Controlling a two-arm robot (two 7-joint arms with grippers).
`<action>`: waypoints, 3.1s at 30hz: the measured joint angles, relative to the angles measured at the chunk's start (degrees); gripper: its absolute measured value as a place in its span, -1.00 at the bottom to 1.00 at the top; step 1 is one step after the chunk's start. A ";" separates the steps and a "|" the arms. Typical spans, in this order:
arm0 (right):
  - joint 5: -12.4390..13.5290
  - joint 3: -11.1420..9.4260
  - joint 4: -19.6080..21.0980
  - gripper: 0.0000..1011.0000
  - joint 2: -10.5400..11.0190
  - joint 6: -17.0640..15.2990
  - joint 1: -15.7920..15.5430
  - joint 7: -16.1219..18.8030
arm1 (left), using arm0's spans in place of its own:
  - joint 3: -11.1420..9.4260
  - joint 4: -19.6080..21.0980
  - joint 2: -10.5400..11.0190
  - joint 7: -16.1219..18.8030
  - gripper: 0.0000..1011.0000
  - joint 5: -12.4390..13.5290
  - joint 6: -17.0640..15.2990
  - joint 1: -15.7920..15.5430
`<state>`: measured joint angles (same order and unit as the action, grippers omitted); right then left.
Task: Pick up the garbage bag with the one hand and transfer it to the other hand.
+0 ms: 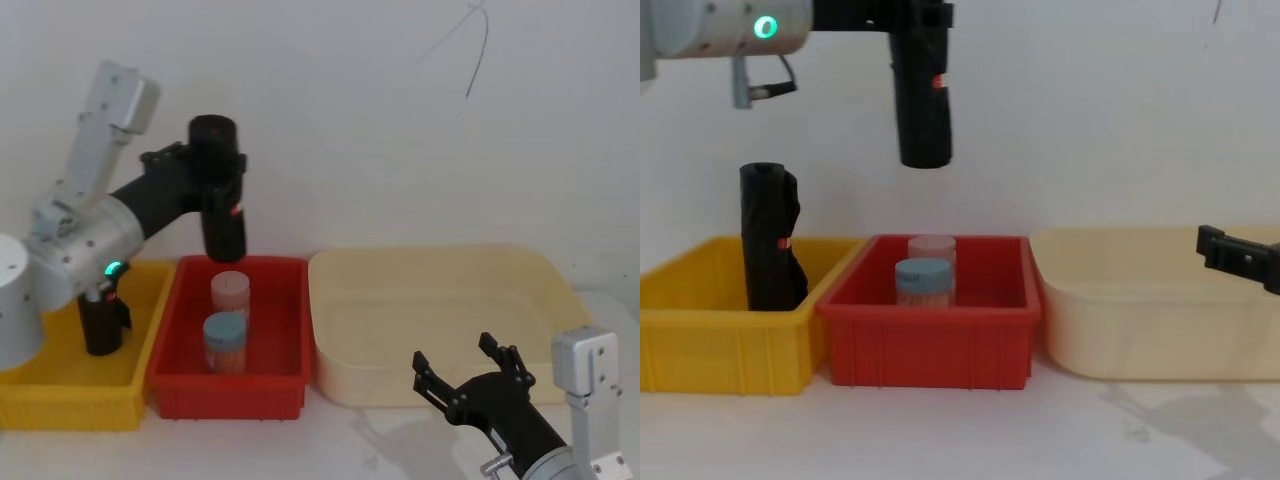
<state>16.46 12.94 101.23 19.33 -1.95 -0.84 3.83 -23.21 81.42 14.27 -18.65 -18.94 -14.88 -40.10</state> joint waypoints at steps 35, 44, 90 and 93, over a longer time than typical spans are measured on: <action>0.22 1.84 -2.47 0.98 -0.85 -5.70 6.50 2.66 | -4.89 -12.11 -9.16 -2.59 0.02 -0.08 1.99 -6.74; -0.62 3.78 -5.29 0.98 -2.45 -8.88 11.32 3.84 | -5.09 -12.67 -9.55 -2.68 0.02 -0.13 2.04 -7.03; -4.68 7.73 -21.17 0.98 -12.26 -7.89 27.25 5.47 | -5.25 -13.13 -9.89 -2.77 0.02 -0.16 2.08 -7.27; -4.85 7.80 -22.57 0.98 -12.97 -7.42 28.12 5.70 | -5.25 -13.13 -9.89 -2.77 0.02 -0.16 2.08 -7.27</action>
<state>11.62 20.75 78.65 6.37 -9.37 27.28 9.52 -28.46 68.29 4.38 -21.42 -19.11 -12.80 -47.37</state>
